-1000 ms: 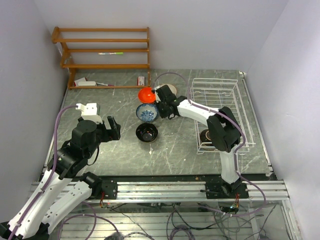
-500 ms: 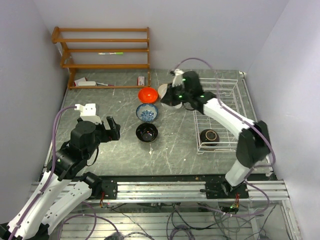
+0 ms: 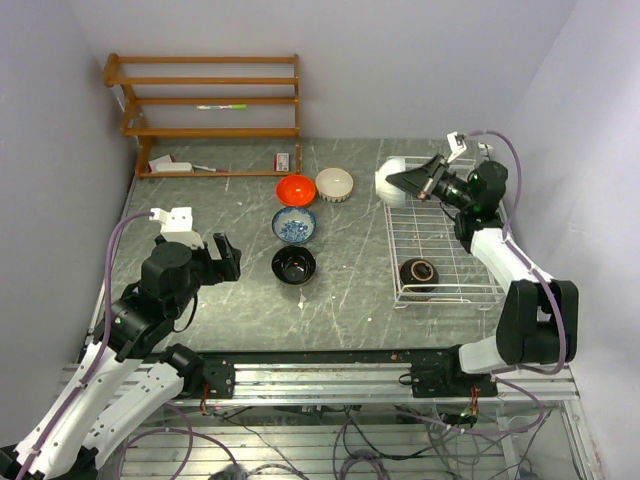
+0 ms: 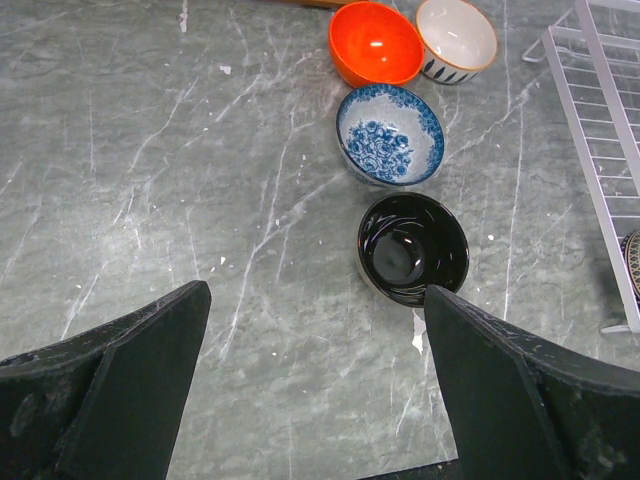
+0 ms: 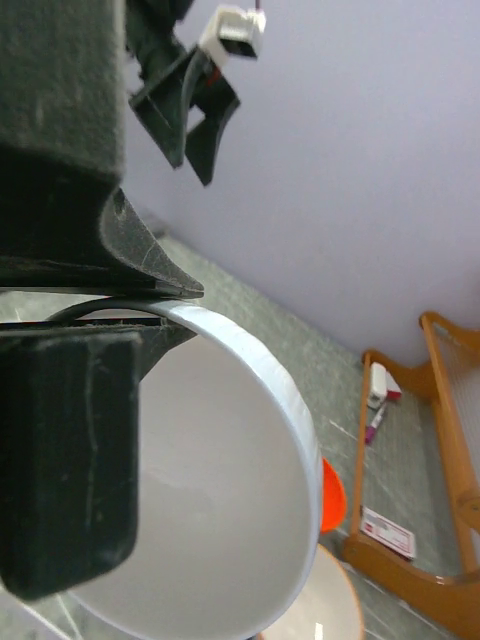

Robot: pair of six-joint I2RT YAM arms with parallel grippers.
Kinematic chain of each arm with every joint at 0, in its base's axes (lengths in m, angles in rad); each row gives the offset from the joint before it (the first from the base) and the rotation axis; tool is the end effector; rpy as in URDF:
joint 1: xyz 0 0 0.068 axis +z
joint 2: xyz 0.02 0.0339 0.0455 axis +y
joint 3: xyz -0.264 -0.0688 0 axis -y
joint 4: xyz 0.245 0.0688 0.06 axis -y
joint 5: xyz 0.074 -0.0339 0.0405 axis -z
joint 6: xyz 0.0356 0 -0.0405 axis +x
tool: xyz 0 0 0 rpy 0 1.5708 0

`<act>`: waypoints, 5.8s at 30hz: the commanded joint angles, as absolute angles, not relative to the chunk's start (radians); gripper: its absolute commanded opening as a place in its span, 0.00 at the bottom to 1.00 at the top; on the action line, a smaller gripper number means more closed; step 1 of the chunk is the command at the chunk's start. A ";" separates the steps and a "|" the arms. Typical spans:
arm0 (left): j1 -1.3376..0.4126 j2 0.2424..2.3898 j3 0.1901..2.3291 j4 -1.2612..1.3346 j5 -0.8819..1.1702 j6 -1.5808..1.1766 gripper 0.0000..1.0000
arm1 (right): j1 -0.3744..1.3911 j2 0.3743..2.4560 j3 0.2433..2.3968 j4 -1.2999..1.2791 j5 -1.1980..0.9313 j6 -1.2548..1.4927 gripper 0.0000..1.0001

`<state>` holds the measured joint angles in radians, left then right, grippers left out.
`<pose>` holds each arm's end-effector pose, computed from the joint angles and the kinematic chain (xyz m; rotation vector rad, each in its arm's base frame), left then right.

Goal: Load the bowls into the dish rack

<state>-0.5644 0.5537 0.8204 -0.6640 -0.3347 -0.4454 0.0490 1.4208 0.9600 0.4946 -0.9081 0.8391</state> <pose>0.1036 -0.0517 0.3331 -0.1026 1.9574 -0.3384 0.3208 0.0438 0.3226 -0.1251 1.7236 1.3655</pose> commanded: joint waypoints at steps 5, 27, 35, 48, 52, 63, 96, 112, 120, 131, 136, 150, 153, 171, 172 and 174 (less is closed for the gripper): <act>-0.573 0.555 0.814 -0.657 -0.344 -0.450 0.99 | -0.145 1.637 0.763 1.472 -1.100 1.600 0.00; -0.578 0.538 0.815 -0.662 -0.355 -0.453 0.99 | -0.242 1.942 0.770 1.399 -1.025 1.605 0.00; -0.578 0.540 0.816 -0.664 -0.360 -0.454 0.99 | -0.241 1.977 0.787 1.283 -1.003 1.553 0.01; -0.577 0.550 0.816 -0.664 -0.359 -0.453 0.99 | -0.256 1.992 0.775 0.975 -0.951 1.371 0.06; -0.578 0.558 0.817 -0.664 -0.357 -0.452 0.99 | -0.268 2.037 0.735 1.095 -0.962 1.448 0.05; -0.578 0.564 0.816 -0.666 -0.360 -0.453 0.99 | -0.281 2.094 0.745 1.550 -0.918 1.737 0.00; -0.578 0.568 0.817 -0.666 -0.362 -0.452 0.99 | -0.226 2.194 0.726 1.562 -0.673 1.635 0.20; -0.578 0.565 0.816 -0.658 -0.345 -0.447 0.99 | -0.250 2.130 0.631 1.529 -0.679 1.590 0.42; -0.579 0.557 0.814 -0.658 -0.347 -0.448 0.99 | -0.253 1.997 0.672 1.231 -0.670 1.451 0.97; -0.579 0.541 0.812 -0.658 -0.348 -0.450 0.99 | -0.253 1.806 0.841 0.509 -0.576 1.038 1.00; -0.580 0.545 0.814 -0.658 -0.344 -0.448 0.99 | -0.252 1.818 0.901 0.368 -0.581 0.944 1.00; -0.580 0.541 0.814 -0.658 -0.344 -0.448 0.99 | -0.242 1.754 1.059 0.038 -0.417 0.700 1.00; -0.579 0.534 0.813 -0.656 -0.343 -0.448 0.99 | -0.198 1.771 1.160 -0.121 -0.297 0.577 1.00; -0.581 0.537 0.813 -0.652 -0.332 -0.445 0.99 | -0.068 1.600 1.240 -0.302 0.004 0.454 1.00; -0.581 0.538 0.813 -0.652 -0.332 -0.445 0.99 | -0.062 1.588 1.247 -0.302 0.004 0.447 1.00; -0.581 0.541 0.814 -0.652 -0.330 -0.443 0.99 | -0.046 1.583 1.278 -0.310 0.000 0.424 1.00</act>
